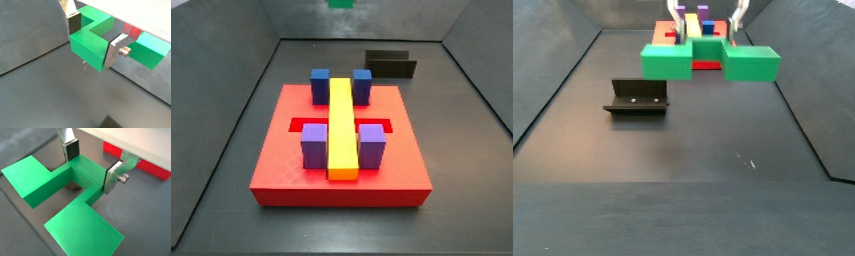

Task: Pick up the green object. Move up. Place the green object on the fixture. Regrasp the green object. Move to above the board. Insert the green object.
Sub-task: Place the green object on the fixture.

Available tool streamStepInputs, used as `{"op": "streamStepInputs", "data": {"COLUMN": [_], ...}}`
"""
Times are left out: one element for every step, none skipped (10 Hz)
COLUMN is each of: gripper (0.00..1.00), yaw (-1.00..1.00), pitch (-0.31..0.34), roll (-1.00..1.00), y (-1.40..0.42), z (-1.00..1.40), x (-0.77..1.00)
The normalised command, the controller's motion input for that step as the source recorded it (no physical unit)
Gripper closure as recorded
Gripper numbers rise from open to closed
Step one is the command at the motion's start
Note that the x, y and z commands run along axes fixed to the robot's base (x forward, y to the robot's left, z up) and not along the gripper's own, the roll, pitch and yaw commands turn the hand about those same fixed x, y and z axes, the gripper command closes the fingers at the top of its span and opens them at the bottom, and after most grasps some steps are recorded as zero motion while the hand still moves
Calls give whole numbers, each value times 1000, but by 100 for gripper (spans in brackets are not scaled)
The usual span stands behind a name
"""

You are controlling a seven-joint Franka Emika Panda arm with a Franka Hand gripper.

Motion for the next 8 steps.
{"op": "streamStepInputs", "data": {"gripper": [100, 100, 100, 100, 100, 100, 100, 100], "yaw": [-360, -349, -320, -311, -303, -283, -240, -177], "pitch": [-14, 0, 0, 0, 0, 0, 0, 0], "roll": [-743, -729, -714, -714, -643, -646, -614, -414], "y": [-71, -66, -54, -63, -60, -57, -69, -117], "z": [349, 323, 314, 323, 226, 223, 180, 0], "x": [500, 514, 503, 506, 480, 483, 551, 551]}}
